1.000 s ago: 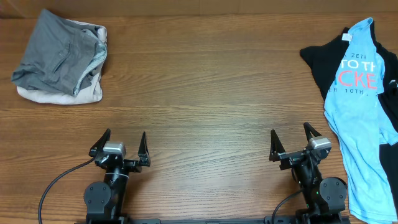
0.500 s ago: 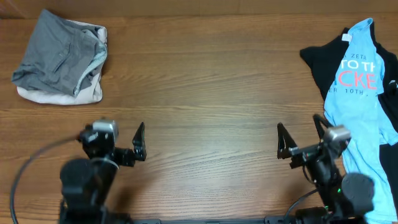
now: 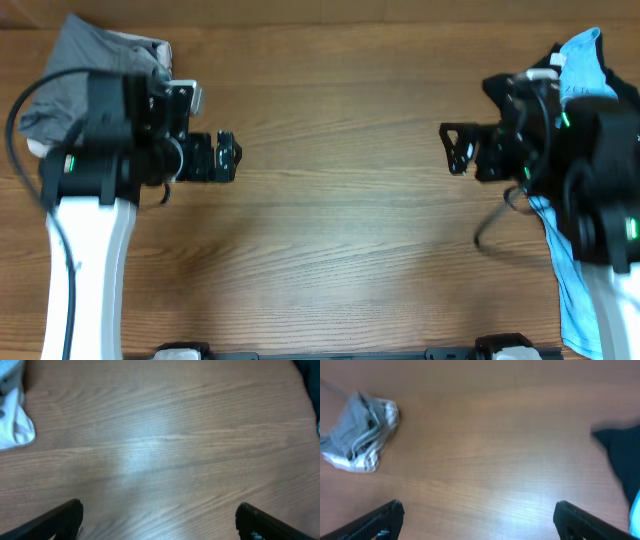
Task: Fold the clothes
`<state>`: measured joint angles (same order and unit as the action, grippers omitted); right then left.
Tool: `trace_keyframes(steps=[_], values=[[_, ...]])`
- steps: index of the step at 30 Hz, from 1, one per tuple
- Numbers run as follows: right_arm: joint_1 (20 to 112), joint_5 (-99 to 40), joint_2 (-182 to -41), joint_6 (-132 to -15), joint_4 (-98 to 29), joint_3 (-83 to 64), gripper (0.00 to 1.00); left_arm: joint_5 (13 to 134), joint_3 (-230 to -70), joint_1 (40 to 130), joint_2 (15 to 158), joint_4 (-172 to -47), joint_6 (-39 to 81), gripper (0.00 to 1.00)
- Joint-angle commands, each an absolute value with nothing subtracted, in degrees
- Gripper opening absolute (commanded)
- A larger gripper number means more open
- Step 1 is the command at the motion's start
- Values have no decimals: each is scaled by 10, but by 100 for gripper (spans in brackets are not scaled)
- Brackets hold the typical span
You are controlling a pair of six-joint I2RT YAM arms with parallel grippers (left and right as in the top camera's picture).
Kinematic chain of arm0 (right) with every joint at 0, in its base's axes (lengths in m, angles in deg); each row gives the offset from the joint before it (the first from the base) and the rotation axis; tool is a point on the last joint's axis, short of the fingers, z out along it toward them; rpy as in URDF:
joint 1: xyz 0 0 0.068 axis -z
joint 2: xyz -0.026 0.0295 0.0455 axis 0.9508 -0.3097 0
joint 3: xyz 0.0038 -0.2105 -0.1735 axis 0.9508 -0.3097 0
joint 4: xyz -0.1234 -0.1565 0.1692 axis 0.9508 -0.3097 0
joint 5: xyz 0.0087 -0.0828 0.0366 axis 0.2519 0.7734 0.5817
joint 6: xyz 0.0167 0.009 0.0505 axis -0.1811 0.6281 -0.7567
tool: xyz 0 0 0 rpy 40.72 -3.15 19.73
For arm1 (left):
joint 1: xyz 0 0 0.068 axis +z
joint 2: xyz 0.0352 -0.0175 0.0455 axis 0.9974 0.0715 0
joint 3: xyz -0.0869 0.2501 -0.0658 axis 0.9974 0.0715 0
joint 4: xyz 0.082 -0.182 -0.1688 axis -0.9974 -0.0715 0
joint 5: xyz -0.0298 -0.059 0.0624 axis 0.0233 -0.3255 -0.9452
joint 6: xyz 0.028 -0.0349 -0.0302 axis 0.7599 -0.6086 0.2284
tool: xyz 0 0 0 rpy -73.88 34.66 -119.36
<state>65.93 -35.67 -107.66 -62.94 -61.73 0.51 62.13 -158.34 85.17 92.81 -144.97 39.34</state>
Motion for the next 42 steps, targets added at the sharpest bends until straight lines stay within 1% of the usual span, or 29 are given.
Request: trace_keyframes(steps=[1, 5, 8, 10, 11, 12, 13, 15, 17, 19, 20, 24, 28, 30, 37, 41, 42], values=[[661, -355, -1182, -626, -644, 99, 100, 622, -1641, 852, 1019, -1469, 409, 100], [670, -325, -1244, -626, -626, 104, 100, 653, -1641, 851, 1087, -1472, 392, 100], [708, -325, -1273, -644, -619, 104, 100, 696, -1641, 851, 1129, -1473, 448, 100], [749, -326, -1288, -657, -618, 104, 100, 722, -1641, 850, 1149, -1469, 462, 88], [790, -327, -1299, -658, -617, 104, 100, 730, -1641, 849, 1158, -1461, 459, 78], [806, -327, -1303, -658, -617, 104, 100, 731, -1641, 848, 1160, -1458, 457, 76], [845, -328, -1313, -658, -614, 104, 100, 733, -1641, 841, 1163, -1440, 453, 74], [911, -337, -1334, -657, -604, 104, 100, 733, -1641, 823, 1161, -1412, 453, 77], [960, -338, -1353, -651, -594, 104, 100, 731, -1641, 801, 1159, -1389, 453, 82], [1012, -338, -1383, -651, -576, 104, 100, 724, -1641, 774, 1159, -1374, 453, 92], [1040, -338, -1404, -651, -567, 104, 100, 716, -1641, 758, 1159, -1369, 455, 95], [1095, -342, -1480, -651, -547, 104, 100, 660, -1641, 693, 1159, -1355, 456, 96], [1122, -352, -1549, -621, -527, 104, 99, 609, -1641, 635, 1159, -1334, 456, 97], [1128, -351, -1576, -613, -522, 104, 96, 597, -1641, 617, 1159, -1328, 456, 98], [1148, -351, -1616, -559, -485, 103, 93, 598, -1641, 611, 1159, -1309, 455, 100], [1149, -351, -1622, -535, -478, 103, 84, 595, -1641, 611, 1159, -1294, 456, 100], [1149, -351, -1627, -534, -478, 103, 80, 595, -1641, 611, 1159, -1287, 455, 100]])
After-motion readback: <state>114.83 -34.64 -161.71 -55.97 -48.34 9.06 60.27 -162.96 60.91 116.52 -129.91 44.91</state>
